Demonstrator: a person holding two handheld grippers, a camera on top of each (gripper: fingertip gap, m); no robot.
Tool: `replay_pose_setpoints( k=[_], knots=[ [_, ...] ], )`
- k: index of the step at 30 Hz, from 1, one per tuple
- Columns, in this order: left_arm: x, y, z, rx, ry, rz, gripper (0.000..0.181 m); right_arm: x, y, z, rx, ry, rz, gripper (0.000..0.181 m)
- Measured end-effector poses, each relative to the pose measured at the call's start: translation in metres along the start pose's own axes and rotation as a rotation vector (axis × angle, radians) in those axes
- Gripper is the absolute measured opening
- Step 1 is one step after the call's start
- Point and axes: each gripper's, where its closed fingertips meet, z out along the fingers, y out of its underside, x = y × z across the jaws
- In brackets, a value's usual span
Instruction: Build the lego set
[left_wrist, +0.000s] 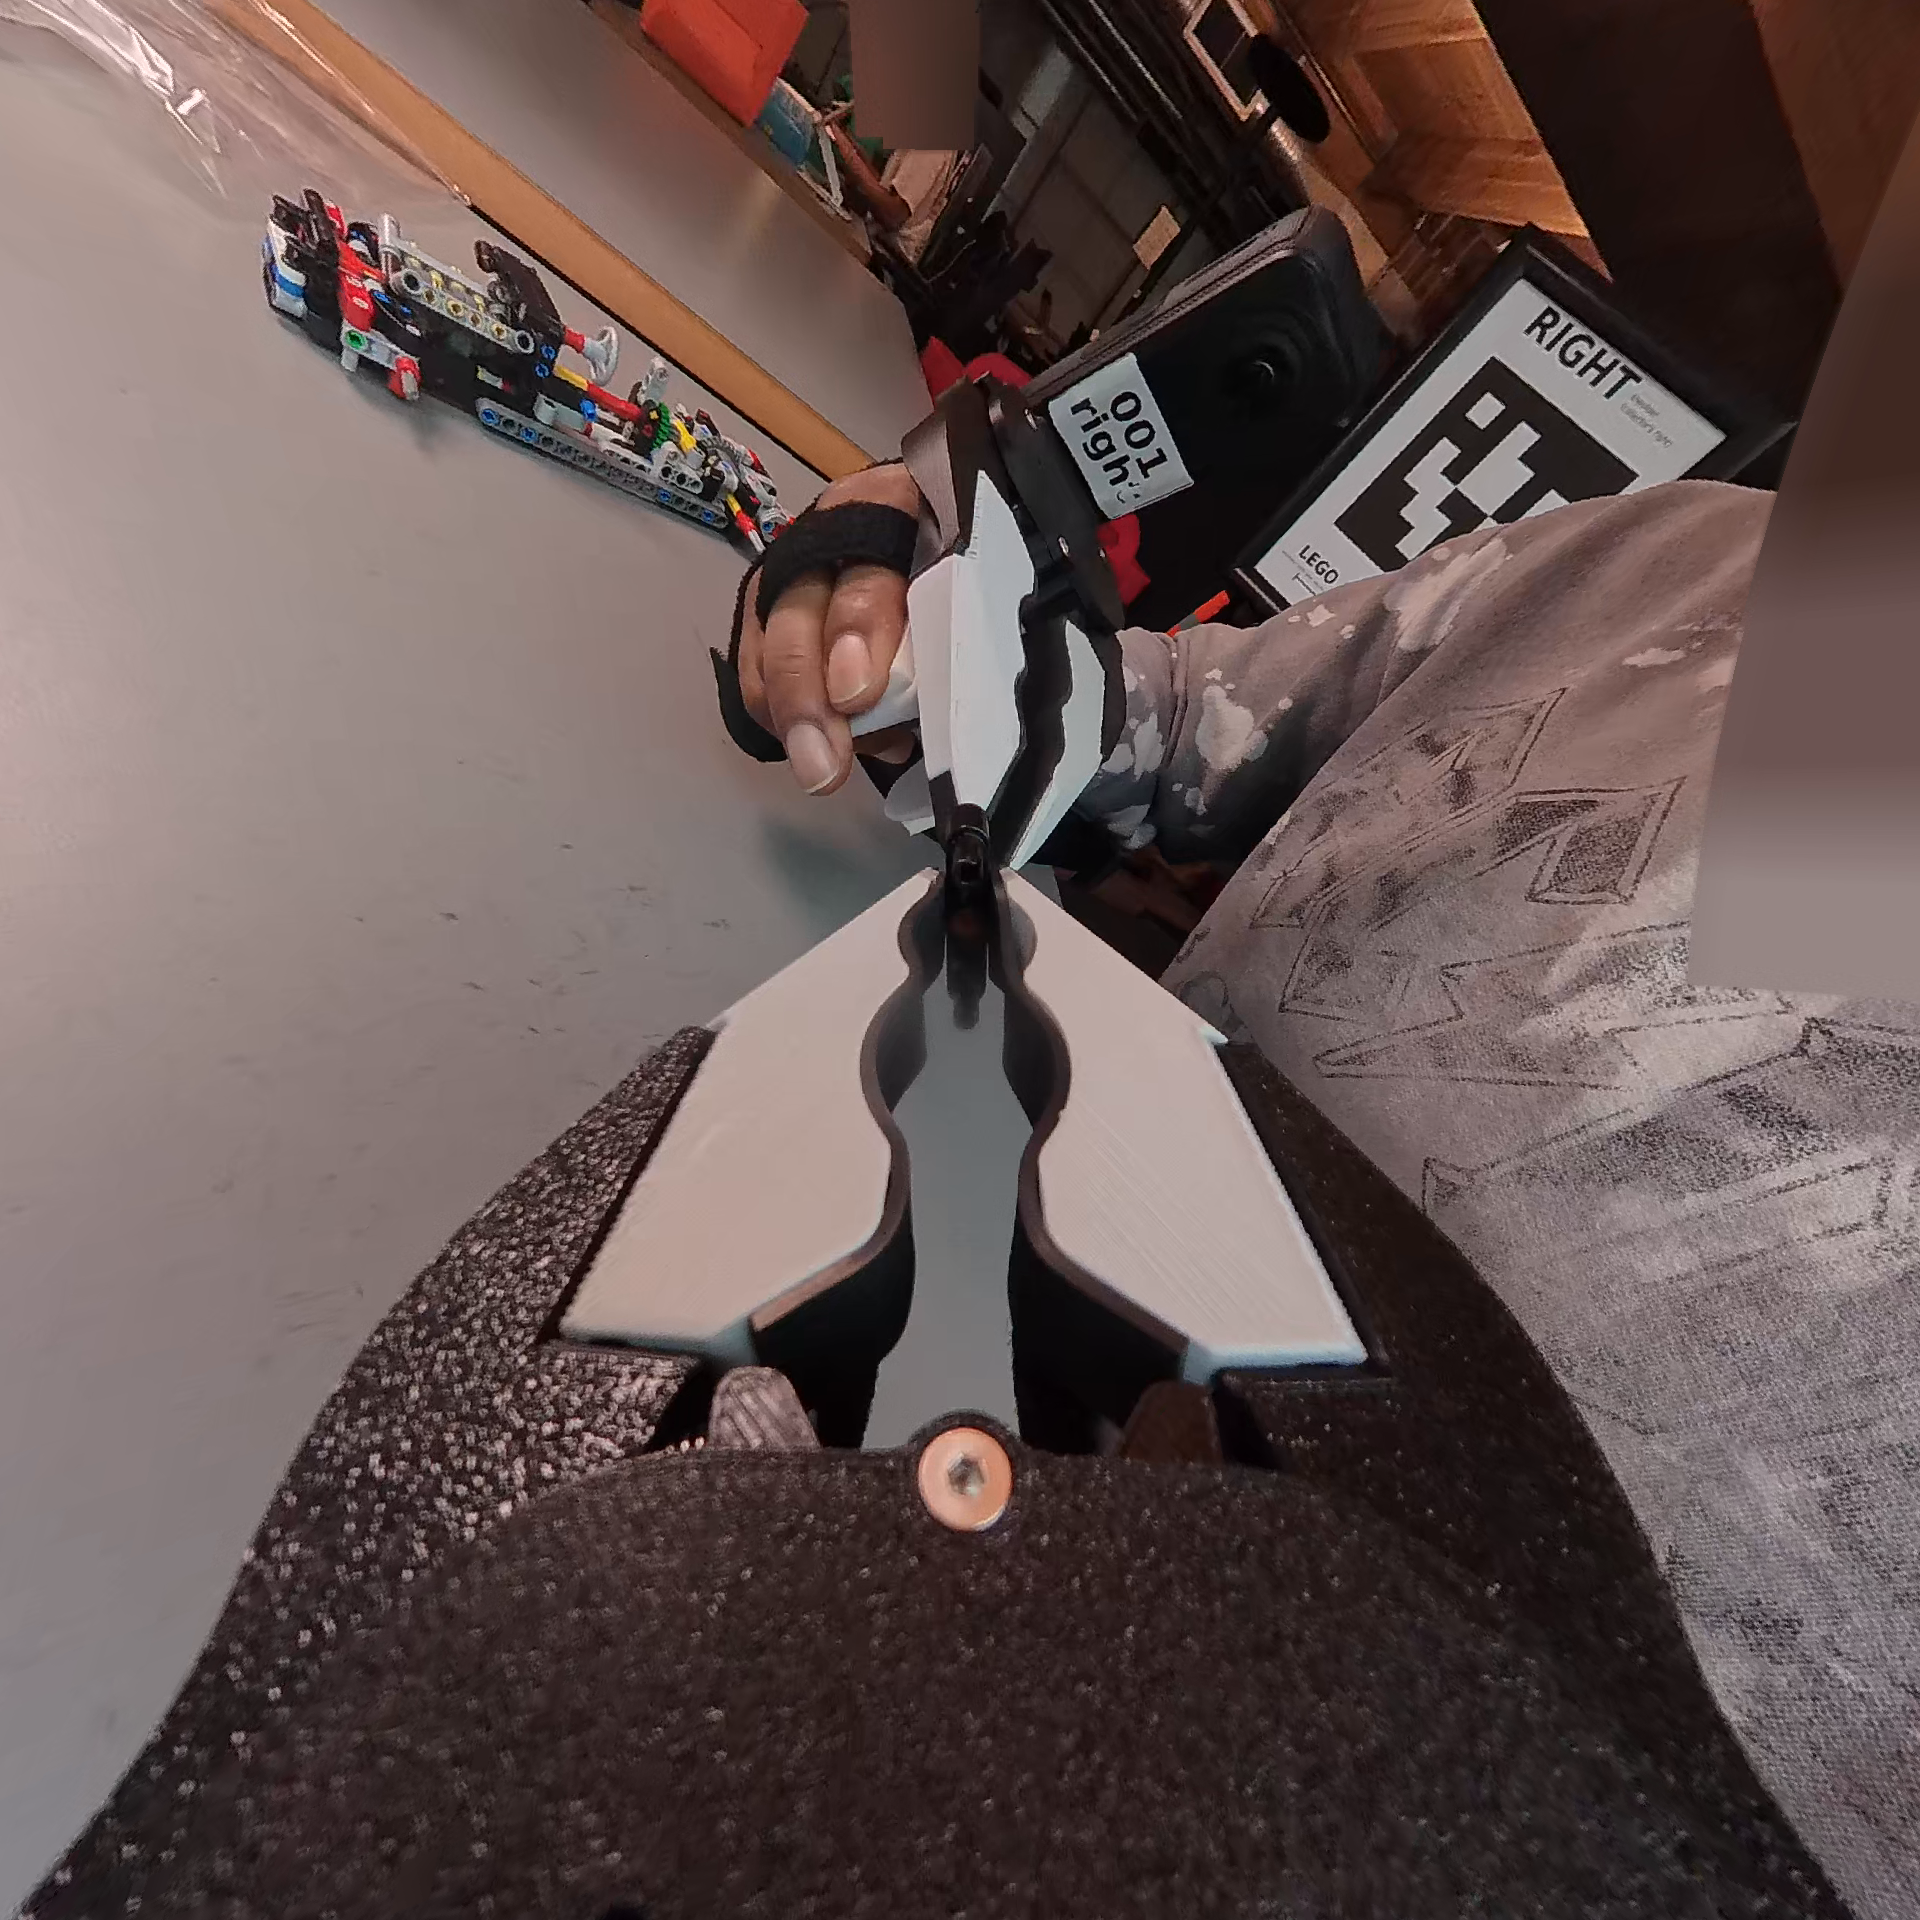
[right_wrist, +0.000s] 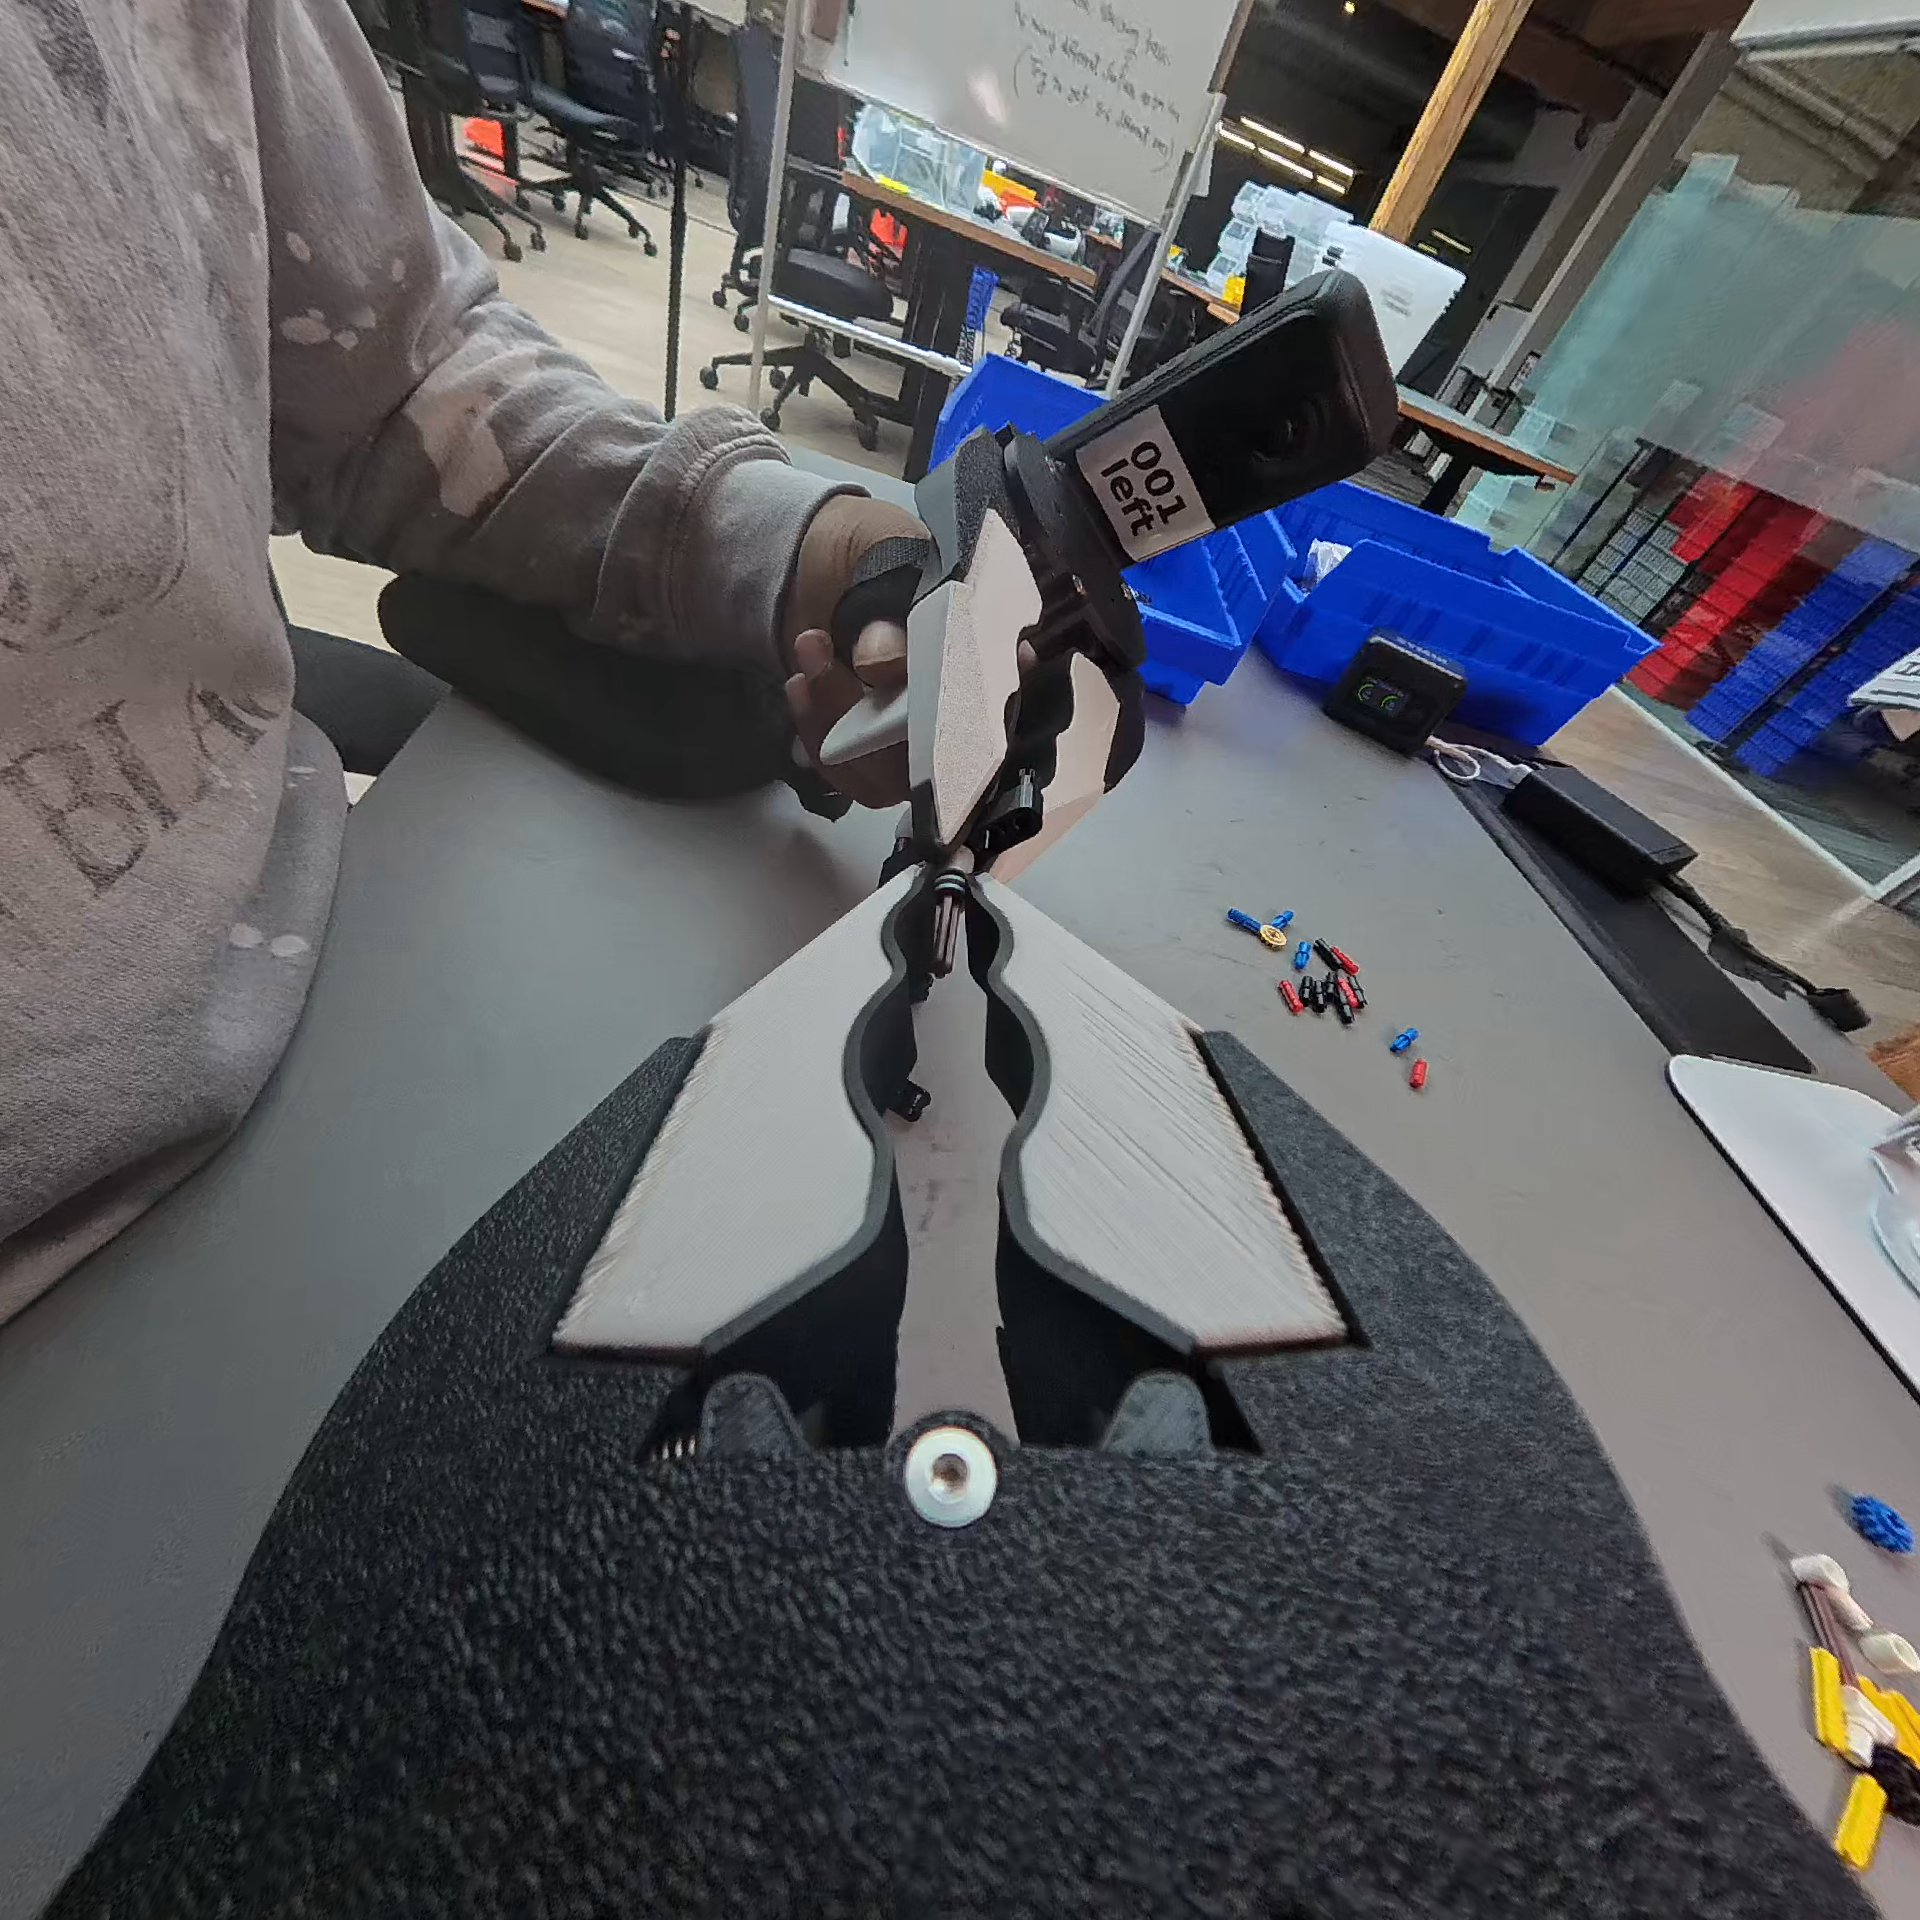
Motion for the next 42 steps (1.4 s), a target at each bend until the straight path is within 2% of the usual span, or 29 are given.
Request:
replay_pose_setpoints(
  k=[3, 7, 11, 13, 16, 18, 20, 24, 31, 33, 35, 39, 42],
  knots=[
    [-0.001, -0.003, -0.006, 0.013, -0.014, 0.012, 0.006, 0.003, -0.001, -0.003, -0.001, 0.010, -0.004, 0.004],
    [-0.017, -0.020, -0.050, 0.117, -0.126, 0.034, 0.005, 0.025, 0.008, -0.030, -0.025, 0.091, 0.023, 0.004],
    [-0.026, -0.030, -0.060, 0.184, -0.189, 0.048, 0.006, 0.070, 0.022, -0.046, -0.079, 0.252, 0.060, 0.004],
    [-0.045, -0.029, -0.065, 0.186, -0.294, 0.053, 0.007, 0.107, 0.051, -0.056, -0.214, 0.365, 0.081, 0.005],
    [-0.061, -0.027, -0.071, 0.212, -0.382, 0.044, 0.007, 0.161, 0.111, -0.073, -0.495, 0.498, 0.128, 0.006],
    [-0.063, -0.031, -0.073, 0.238, -0.406, 0.061, 0.007, 0.192, 0.135, -0.078, -0.580, 0.559, 0.130, 0.006],
    [-0.063, -0.033, -0.075, 0.250, -0.432, 0.089, 0.007, 0.211, 0.155, -0.076, -0.637, 0.563, 0.166, 0.006],
    [-0.064, -0.033, -0.074, 0.251, -0.457, 0.120, 0.007, 0.235, 0.177, -0.066, -0.676, 0.554, 0.220, 0.006],
    [-0.061, -0.035, -0.074, 0.256, -0.449, 0.145, 0.007, 0.246, 0.197, -0.063, -0.740, 0.547, 0.314, 0.006],
    [-0.061, -0.035, -0.074, 0.255, -0.449, 0.143, 0.007, 0.245, 0.194, -0.063, -0.708, 0.547, 0.332, 0.010],
    [-0.060, -0.034, -0.073, 0.252, -0.439, 0.143, 0.007, 0.248, 0.176, -0.062, -0.608, 0.551, 0.356, 0.018],
    [-0.056, -0.034, -0.071, 0.253, -0.419, 0.164, 0.007, 0.249, 0.092, -0.069, -0.280, 0.535, 0.386, 0.020],
    [-0.049, -0.035, -0.067, 0.254, -0.386, 0.198, 0.007, 0.203, 0.024, -0.056, -0.053, 0.322, 0.412, 0.018]
  ],
)
